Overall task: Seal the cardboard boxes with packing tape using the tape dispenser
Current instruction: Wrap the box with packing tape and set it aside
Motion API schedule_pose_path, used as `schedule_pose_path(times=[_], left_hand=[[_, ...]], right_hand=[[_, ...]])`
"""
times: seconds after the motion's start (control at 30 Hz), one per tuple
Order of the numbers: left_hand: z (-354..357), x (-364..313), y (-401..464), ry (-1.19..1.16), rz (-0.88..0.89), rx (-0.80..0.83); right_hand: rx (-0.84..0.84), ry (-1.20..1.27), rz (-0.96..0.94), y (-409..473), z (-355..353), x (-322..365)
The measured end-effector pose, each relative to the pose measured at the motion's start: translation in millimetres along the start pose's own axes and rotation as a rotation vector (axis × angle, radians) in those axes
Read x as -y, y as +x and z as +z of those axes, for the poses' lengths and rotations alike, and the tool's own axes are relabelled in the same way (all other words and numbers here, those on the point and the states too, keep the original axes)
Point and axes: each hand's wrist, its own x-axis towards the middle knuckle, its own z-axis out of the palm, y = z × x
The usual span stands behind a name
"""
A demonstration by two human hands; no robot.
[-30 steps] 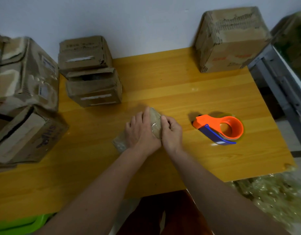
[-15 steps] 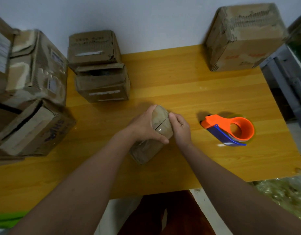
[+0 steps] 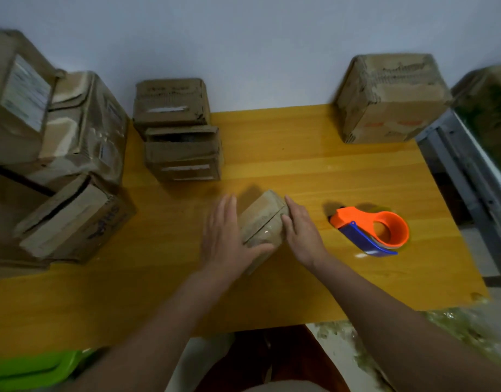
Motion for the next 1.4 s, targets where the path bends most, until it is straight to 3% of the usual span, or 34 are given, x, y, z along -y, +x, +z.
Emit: schedule_pose_path(times=[0.07, 0.13, 0.23, 0.43, 0.63, 0.8, 1.13, 1.4], left_hand=[[1.8, 10.4, -37.8, -0.225, -0.169, -0.139], [8.2, 11.4, -65.0, -0.531, -0.425, -0.046], [15.4, -0.2, -71.3, -0.76, -0.513, 0.126], [-7.5, -3.6, -21.0, -0.763, -0.446, 0.115], [-18.5, -10.4, 20.5, -0.663, -0.459, 0.141], [-18.5, -38.1, 49.9, -0.596, -0.376, 0.156], [30.6, -187.4, 125.8, -0.56, -0.163, 0.364], [101.9, -282.4, 176.0, -0.402, -0.043, 0.528]], right_hand=[[-0.034, -0.063, 0.042, 0.2, -2.5, 0.5], [-0.09, -0.128, 0.022, -2.0, -1.2, 5.1], [-0.076, -0.136, -0.005, -4.5, 4.6, 12.8], [-0.074, -0.058, -0.025, -1.1, -5.3, 25.8], [0.047, -0.1, 0.069, 9.8, -29.6, 22.4], [0.016, -0.055, 0.057, 38.8, -66.7, 17.8], [-0.169, -0.045, 0.269, 90.9, -202.4, -71.5], [-0.162, -0.027, 0.401, 112.0, -291.0, -152.4]])
